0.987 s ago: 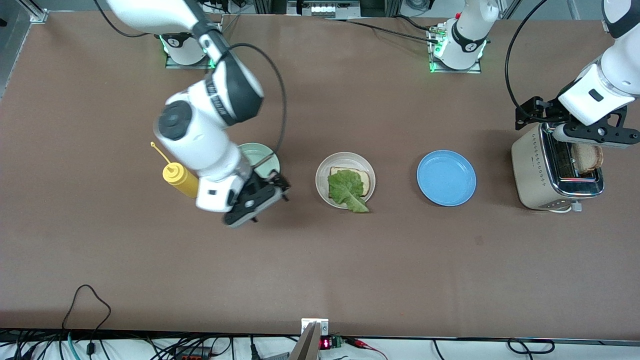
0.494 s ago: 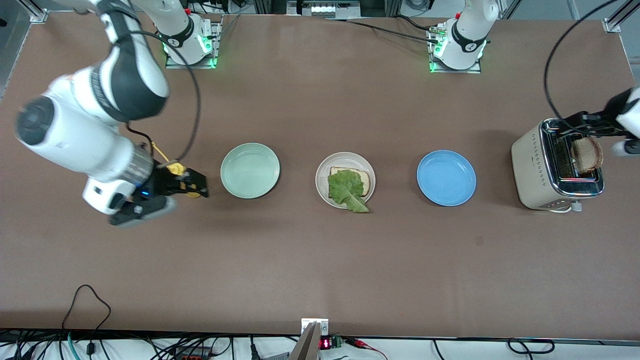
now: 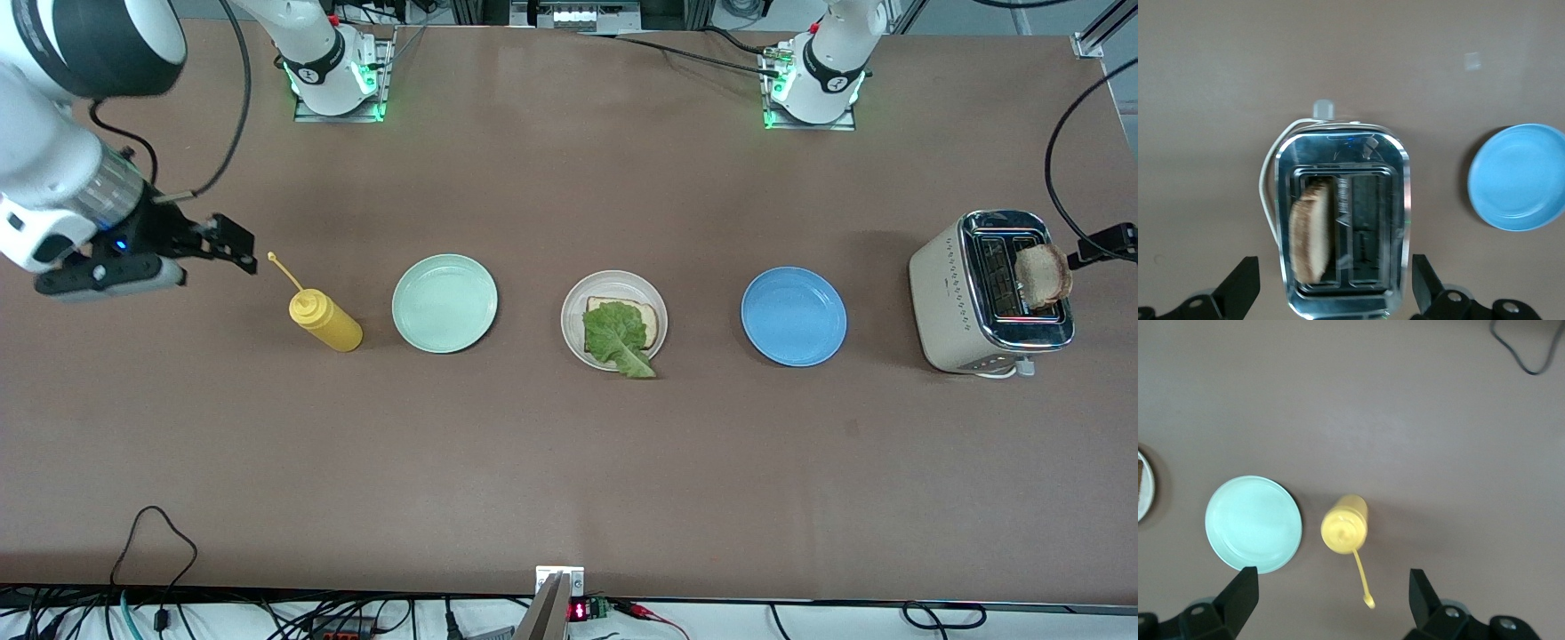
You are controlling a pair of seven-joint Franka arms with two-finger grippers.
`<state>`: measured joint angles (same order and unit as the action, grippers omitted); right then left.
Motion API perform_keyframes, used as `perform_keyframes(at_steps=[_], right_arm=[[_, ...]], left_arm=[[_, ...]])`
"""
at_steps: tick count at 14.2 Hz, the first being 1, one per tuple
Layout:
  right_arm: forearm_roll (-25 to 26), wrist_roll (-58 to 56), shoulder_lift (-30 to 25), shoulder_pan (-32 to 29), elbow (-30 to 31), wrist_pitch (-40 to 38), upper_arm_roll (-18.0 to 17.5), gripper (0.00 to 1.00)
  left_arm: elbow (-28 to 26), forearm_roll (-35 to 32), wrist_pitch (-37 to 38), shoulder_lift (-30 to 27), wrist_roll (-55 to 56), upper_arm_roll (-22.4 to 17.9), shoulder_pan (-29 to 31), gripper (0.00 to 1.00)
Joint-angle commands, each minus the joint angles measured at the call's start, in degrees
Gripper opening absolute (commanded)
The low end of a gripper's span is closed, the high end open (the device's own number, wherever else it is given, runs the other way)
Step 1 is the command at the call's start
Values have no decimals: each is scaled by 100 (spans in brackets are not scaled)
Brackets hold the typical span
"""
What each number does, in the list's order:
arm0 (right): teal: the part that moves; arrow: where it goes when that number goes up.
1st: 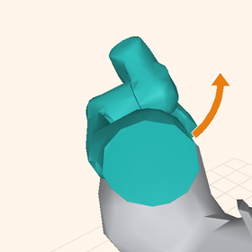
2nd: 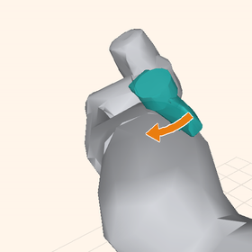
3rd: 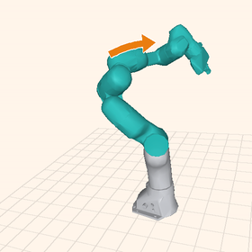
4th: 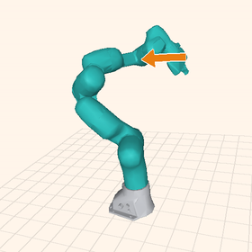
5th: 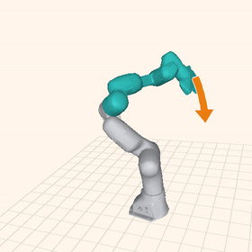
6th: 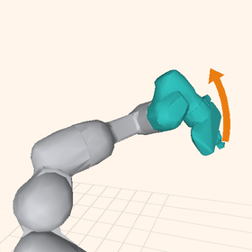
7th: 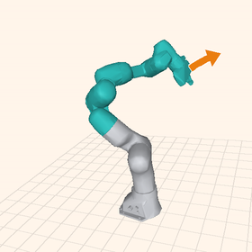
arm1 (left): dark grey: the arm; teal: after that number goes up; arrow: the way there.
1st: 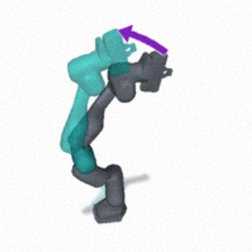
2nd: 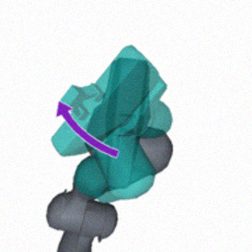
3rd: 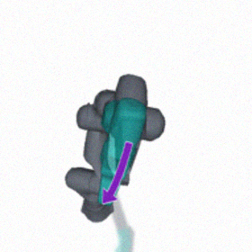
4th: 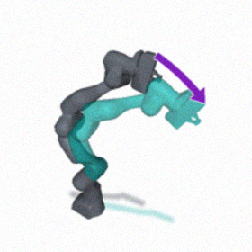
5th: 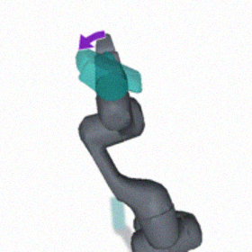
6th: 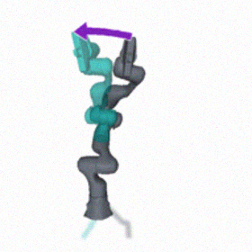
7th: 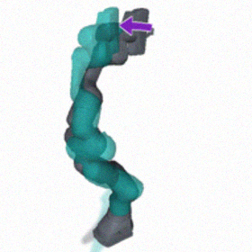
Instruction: Make sandwich in beige plate with both arms
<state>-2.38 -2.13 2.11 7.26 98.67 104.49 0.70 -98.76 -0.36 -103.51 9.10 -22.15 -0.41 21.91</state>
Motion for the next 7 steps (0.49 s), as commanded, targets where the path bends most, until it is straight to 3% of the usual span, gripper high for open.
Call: perform_keyframes(at_steps=[1,7], right_arm=[[123,108,-360,-357,153,-296,-158,100],[132,697,-405,-401,-294,-1148,-254,100]], left_arm=[[15,-78,-213,302,-272,67,252,100],[-299,-69,-537,619,-263,67,420,99]])
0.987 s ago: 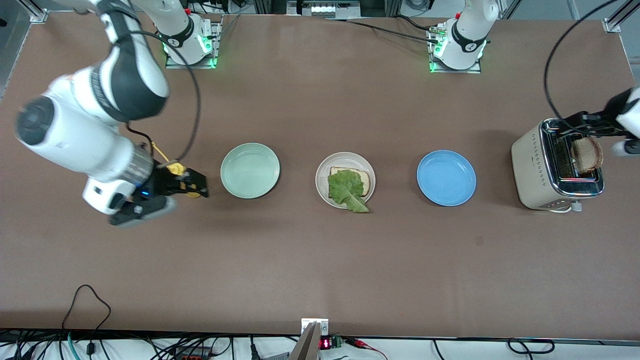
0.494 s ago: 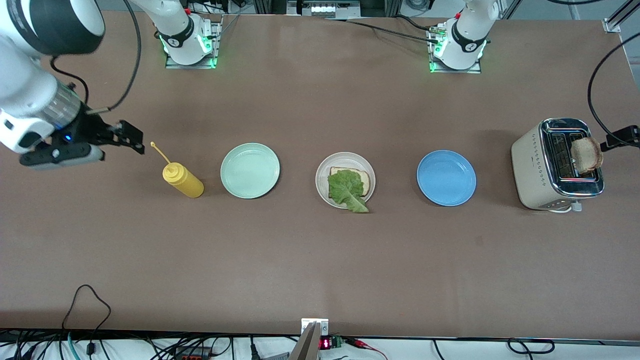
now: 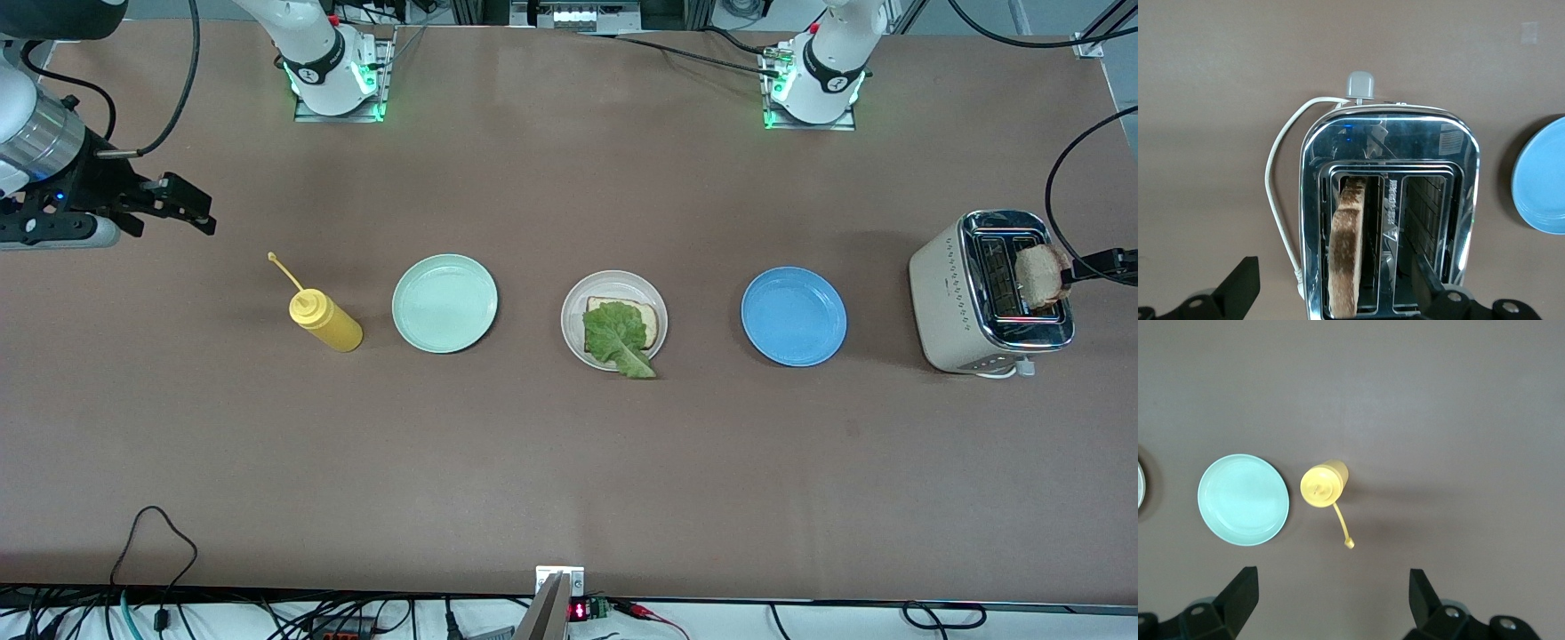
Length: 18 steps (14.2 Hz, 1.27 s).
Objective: Make sandwich in beige plate with both arms
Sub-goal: 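Grasp the bread slice in the toaster with the left gripper and lift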
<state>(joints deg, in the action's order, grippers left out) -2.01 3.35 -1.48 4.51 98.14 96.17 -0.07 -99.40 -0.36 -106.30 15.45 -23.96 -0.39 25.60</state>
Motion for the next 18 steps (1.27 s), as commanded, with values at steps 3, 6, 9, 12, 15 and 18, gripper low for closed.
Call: perform_keyframes(at_steps=[3,6,9,12,15,18], right_arm=[[279,88,-45,-135,-339,-354,-195,100],[403,184,-63,-511,-339,-354,-483,100],[420,595,-72,-548,-339,-345,-609,100],[421,597,-72,-425,-339,-345,-565,100],[421,545,-98,-416,-348,-319,-573,100],[377,492,-133,-416,-357,-354,-573,100]], left_arm=[[-518,-78,-338,-25,-91,74,41,78],[-536,-78,-268,-16,-83,74,59,32],[-528,-78,-111,-25,-91,66,112,14],[-475,-78,83,-68,-82,66,103,7],[-361,-95,451,-191,-82,101,103,3],[77,-324,1337,-367,-74,180,42,1]])
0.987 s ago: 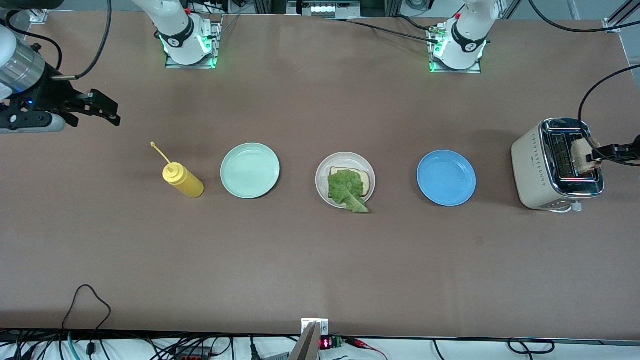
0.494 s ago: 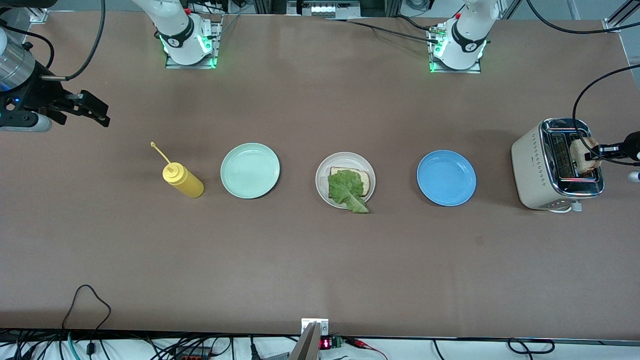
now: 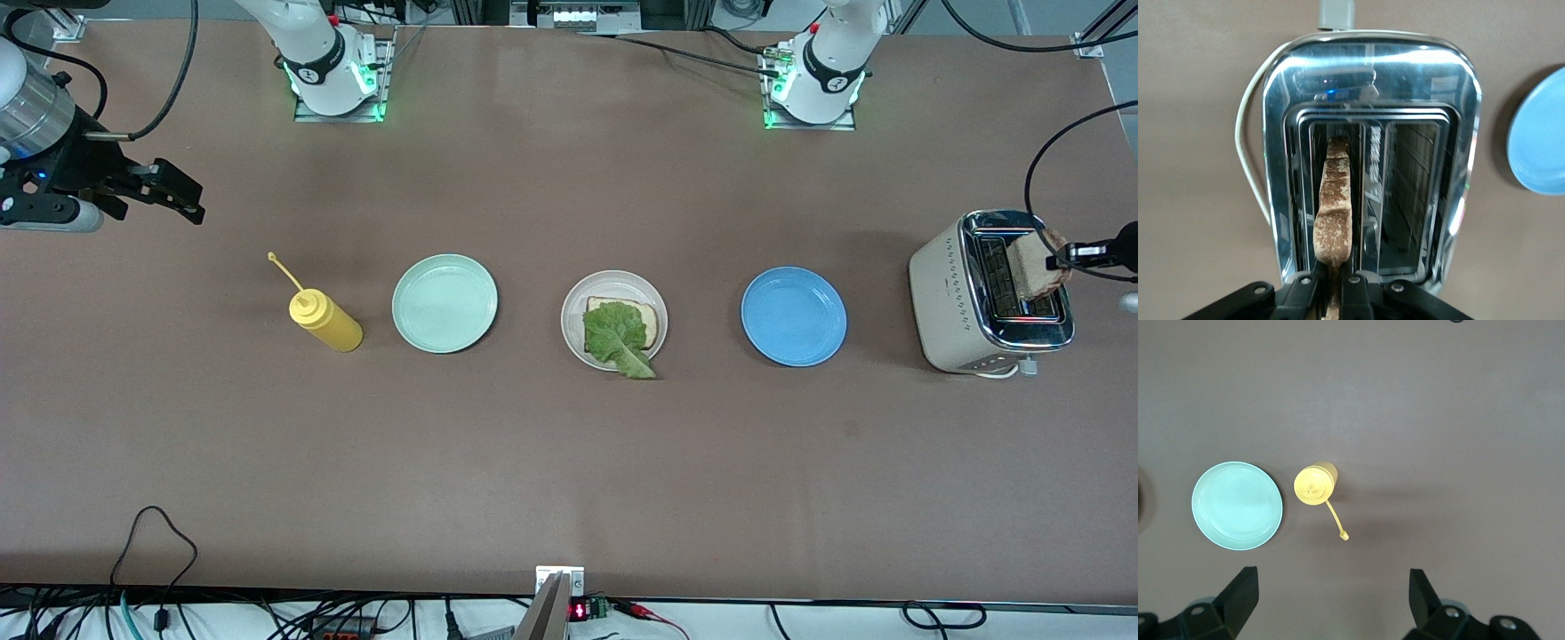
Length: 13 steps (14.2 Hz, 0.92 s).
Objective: Make sandwich in beige plate with both arms
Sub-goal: 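Grasp the bread slice in the toaster with the left gripper and lift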
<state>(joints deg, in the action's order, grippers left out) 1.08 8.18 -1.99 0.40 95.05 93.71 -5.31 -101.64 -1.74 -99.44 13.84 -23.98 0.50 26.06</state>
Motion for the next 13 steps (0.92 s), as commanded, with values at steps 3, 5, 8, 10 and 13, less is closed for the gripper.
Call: perform_keyframes(at_steps=[3,5,8,10,13], right_arm=[[33,-543,-74,-57,-180,-107,-14,100],[24,-625,-47,-57,-241,-116,13,100],[24,-598,-47,-48,-242,-134,-5,100],[15,-651,-47,-48,-268,-404,4,100],[15,-651,-3,-31,-268,-433,-5,100]], left_arm=[[977,-186,1575,-206,16,362,-49,1],[1294,-178,1988,-206,130,704,-49,1],[1576,-81,2507,-206,735,1380,-49,1],[1594,-20,2588,-171,808,2029,-49,1],[1568,759,2588,118,1314,2718,-75,1]])
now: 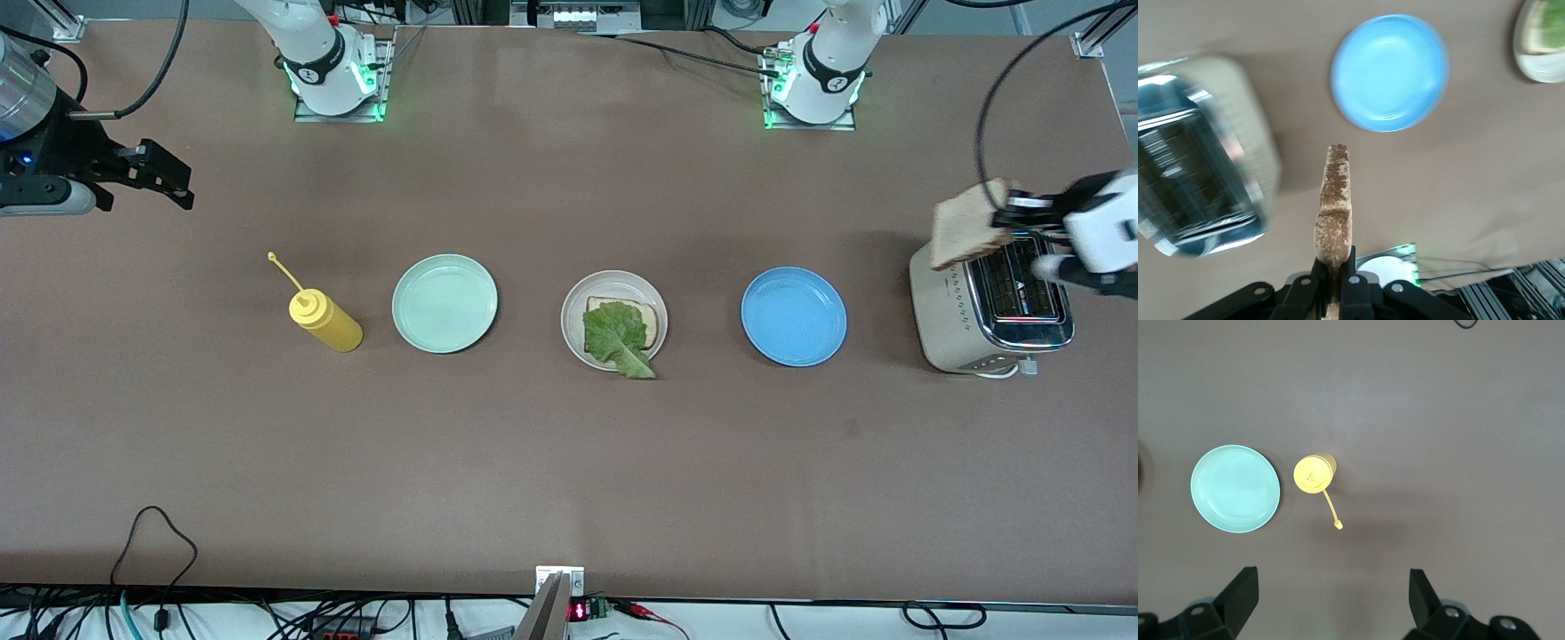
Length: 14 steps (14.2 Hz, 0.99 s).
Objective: Make sandwich in beige plate with both arms
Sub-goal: 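Carry the bread slice with the left gripper over the beige plate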
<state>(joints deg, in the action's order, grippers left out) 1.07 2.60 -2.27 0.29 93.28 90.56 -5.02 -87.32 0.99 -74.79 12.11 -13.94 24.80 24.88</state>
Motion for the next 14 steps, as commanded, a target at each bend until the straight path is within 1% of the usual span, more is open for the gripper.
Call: perform_keyframes(at_steps=[1,3,6,8,9,10,12,14], right_arm=[[24,-49,25,-12,-91,-82,-43,100],[25,-40,25,-12,-91,-73,-43,100],[7,-84,139,-21,-91,-108,-43,100],[16,-84,139,-21,-100,-82,-34,100],[24,-58,139,-21,-100,-73,-34,100],[25,-31,139,-21,-109,-64,-34,100],[33,-49,122,-38,-135,-64,-34,100],[16,-84,148,-38,-231,-82,-34,100]], left_arm=[[110,1055,122,483,496,297,35,1],[75,1857,-17,887,655,297,-228,1],[66,2746,-710,1275,990,297,-808,1],[-21,3606,-1237,1635,981,297,-1002,1],[-66,3975,-1562,1776,947,297,-1194,1],[-110,4205,-1931,1864,929,297,-1344,1],[-171,4400,-2521,2066,877,297,-1582,0],[-495,4742,-3162,2181,370,306,-1696,0]])
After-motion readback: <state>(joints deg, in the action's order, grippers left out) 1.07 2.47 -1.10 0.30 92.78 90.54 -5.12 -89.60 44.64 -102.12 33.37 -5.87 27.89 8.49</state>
